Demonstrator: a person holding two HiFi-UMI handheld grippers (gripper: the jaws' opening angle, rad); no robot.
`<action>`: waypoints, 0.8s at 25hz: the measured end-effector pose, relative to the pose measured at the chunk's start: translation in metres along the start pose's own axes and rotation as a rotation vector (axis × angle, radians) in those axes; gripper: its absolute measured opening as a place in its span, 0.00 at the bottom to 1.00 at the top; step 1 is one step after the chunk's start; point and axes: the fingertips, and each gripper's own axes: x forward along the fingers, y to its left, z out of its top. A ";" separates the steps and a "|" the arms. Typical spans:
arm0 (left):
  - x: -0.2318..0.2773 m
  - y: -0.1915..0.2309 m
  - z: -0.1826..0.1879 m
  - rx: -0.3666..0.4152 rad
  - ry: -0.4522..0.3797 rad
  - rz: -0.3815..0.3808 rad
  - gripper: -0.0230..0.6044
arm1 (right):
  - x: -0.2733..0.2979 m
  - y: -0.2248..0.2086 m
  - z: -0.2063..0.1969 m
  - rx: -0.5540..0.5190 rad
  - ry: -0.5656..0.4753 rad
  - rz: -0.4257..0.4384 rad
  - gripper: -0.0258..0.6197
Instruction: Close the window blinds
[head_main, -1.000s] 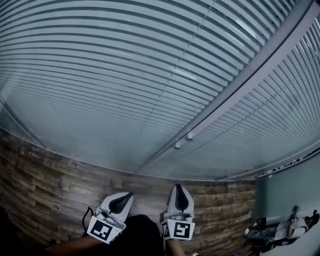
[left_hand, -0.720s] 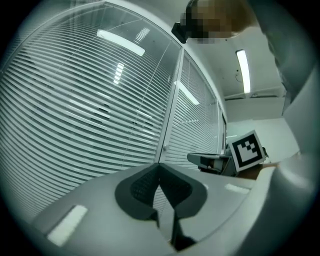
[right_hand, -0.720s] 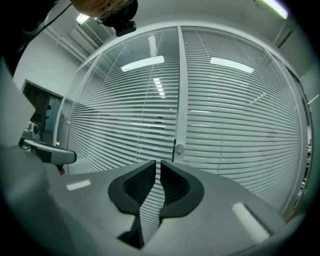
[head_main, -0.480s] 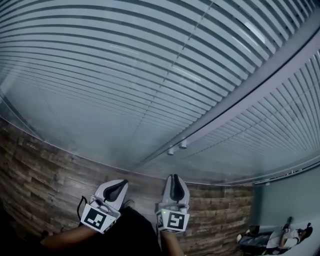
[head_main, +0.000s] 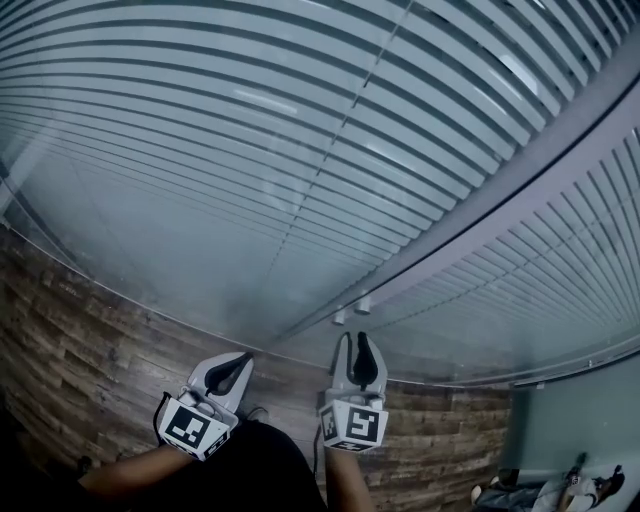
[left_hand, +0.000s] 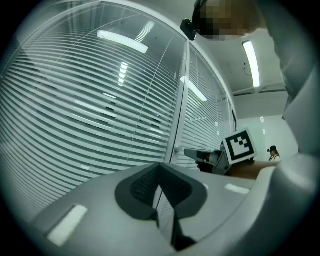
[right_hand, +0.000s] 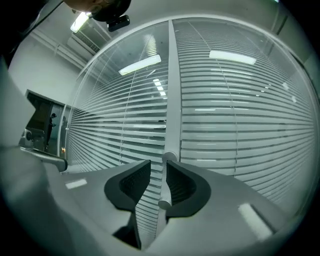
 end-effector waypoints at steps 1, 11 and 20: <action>0.002 0.002 0.000 -0.003 0.002 0.004 0.04 | 0.006 -0.003 0.000 0.013 0.008 0.000 0.20; 0.005 0.012 0.003 -0.008 -0.003 0.041 0.04 | 0.035 -0.015 0.001 0.142 0.019 -0.036 0.23; 0.011 0.014 0.003 -0.013 0.005 0.048 0.04 | 0.041 -0.017 0.005 -0.122 0.045 -0.066 0.24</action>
